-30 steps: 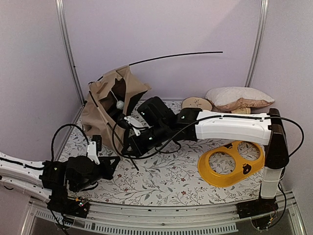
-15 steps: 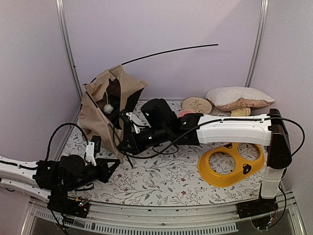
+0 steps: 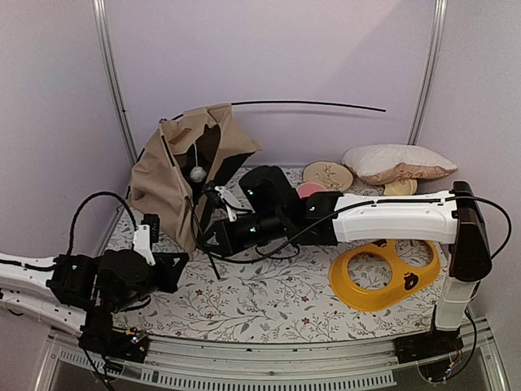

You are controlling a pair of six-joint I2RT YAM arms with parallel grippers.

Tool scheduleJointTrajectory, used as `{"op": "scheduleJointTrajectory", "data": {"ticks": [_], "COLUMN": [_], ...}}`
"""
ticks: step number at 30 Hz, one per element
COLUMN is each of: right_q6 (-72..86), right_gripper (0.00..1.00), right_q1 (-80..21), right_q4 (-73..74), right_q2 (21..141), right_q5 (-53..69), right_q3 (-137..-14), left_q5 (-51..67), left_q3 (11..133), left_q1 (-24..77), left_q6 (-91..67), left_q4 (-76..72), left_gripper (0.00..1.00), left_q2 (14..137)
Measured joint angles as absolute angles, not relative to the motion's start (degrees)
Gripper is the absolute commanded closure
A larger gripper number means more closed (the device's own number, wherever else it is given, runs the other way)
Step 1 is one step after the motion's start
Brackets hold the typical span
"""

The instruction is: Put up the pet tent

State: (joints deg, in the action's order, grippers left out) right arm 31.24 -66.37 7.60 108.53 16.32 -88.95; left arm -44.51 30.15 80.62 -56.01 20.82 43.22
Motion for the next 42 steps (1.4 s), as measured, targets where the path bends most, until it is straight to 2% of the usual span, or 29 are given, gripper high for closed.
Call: {"op": "scheduleJointTrajectory", "data": {"ticks": [8,16,30,35,36,38,40,42], "right_q6": [35.64,37.74,41.39,42.02,42.06,42.19,42.19,42.19], "right_gripper": [1.0,1.0,1.0,1.0,1.0,1.0,1.0,1.0], "right_q1": [-67.22,-61.91,-59.53,-58.48,-58.39,-58.3,-58.3,-58.3], "right_q4": [4.4,3.75,3.86,3.95,4.08,4.25,4.58,4.95], "right_q2": [108.4,113.73,118.15,118.52,118.58,118.61,118.61,118.63], "right_q5": [15.46,19.59,23.18,23.22,23.24,23.29,23.33,23.44], "right_q3": [-89.06,-99.79,-108.55,-109.8,-110.19,-110.78,-111.39,-111.87], "left_q5": [-45.52,-41.78,-28.6,-25.5,-25.21,-24.77,-24.58,-24.01], "left_q3": [36.91,45.19,50.35,51.44,50.57,47.64,42.85,36.14], "left_q1": [76.18,64.77,49.6,47.64,47.48,47.31,47.2,47.09], "left_q6": [-50.17,-46.41,-33.39,-31.07,-31.11,-30.68,-29.06,-26.17], "left_q4": [22.11,24.4,21.32,19.84,18.72,16.29,12.69,7.31], "left_gripper": [1.0,1.0,0.9,0.79,0.72,0.65,0.51,0.44], "left_q2": [46.65,50.19,52.05,53.76,53.54,52.38,50.43,48.16]}}
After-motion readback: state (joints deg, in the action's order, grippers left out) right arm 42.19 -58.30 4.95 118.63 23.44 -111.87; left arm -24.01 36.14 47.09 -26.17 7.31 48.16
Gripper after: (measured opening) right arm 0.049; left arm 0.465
